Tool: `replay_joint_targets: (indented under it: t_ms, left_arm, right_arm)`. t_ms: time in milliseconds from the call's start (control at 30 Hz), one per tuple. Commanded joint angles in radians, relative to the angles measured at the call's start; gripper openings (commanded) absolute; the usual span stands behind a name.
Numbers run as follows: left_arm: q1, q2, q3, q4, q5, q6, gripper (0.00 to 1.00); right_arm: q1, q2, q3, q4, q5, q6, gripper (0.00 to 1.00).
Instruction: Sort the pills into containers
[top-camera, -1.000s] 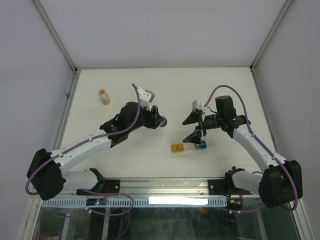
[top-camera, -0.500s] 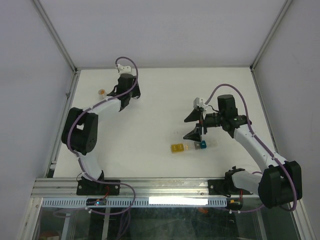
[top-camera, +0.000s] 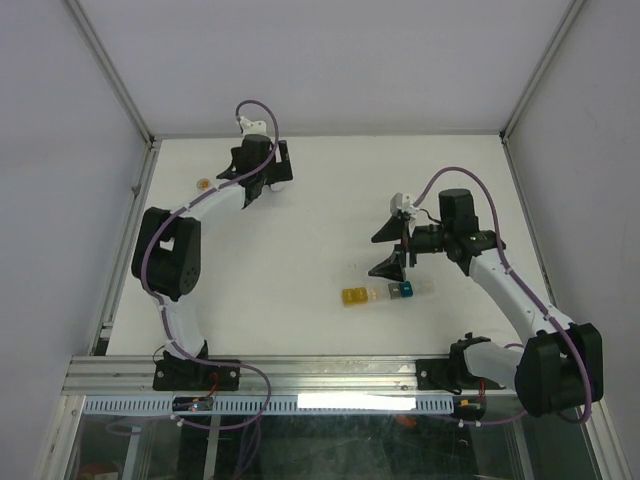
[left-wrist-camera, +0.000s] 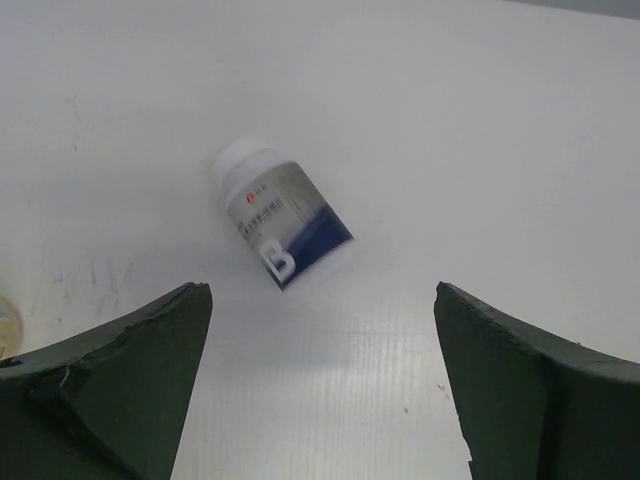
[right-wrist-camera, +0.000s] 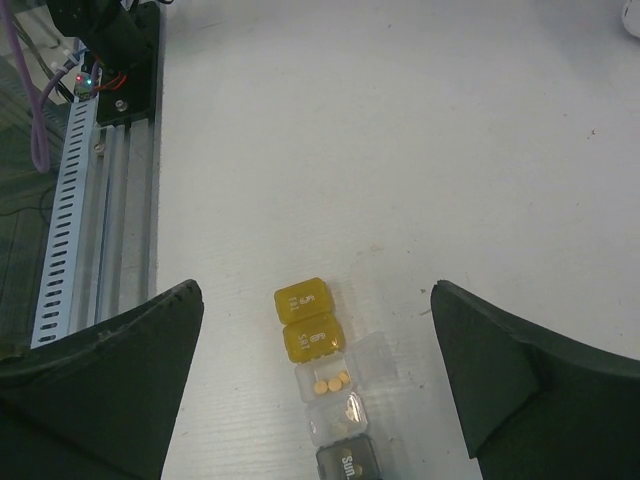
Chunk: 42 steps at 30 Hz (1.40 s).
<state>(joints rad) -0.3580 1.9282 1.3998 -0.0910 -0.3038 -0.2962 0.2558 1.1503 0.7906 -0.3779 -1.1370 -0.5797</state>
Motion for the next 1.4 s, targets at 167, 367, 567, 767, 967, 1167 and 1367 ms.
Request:
replay_joint_targets:
  t_ms: [167, 367, 567, 767, 967, 1167, 1367]
  left_arm:
    - [-0.017, -0.417, -0.351, 0.283, 0.329, 0.006, 0.93]
    - [-0.016, -0.419, -0.409, 0.260, 0.313, -0.102, 0.93]
    - [-0.001, -0.271, -0.312, 0.246, 0.091, -0.134, 0.93]
    - [0.004, 0.057, 0.127, -0.144, -0.206, -0.176, 0.89]
    - [0.014, 0.213, 0.287, -0.196, -0.233, -0.164, 0.85]
    - [0.017, 0.305, 0.404, -0.232, -0.166, -0.145, 0.78]
    - [0.020, 0.374, 0.462, -0.251, -0.111, -0.145, 0.70]
  right_arm:
    - [-0.039, -0.059, -0.010, 0.079, -0.031, 0.036, 1.00]
    - [-0.056, -0.057, -0.025, 0.107, -0.038, 0.061, 1.00]
    - [-0.068, -0.055, -0.028, 0.116, -0.045, 0.073, 1.00]
    - [-0.069, -0.056, -0.028, 0.118, -0.051, 0.076, 1.00]
    - [-0.068, -0.053, -0.027, 0.117, -0.059, 0.078, 1.00]
    - [-0.063, -0.054, -0.027, 0.117, -0.062, 0.079, 1.00]
    - [-0.061, -0.057, -0.028, 0.117, -0.064, 0.082, 1.00]
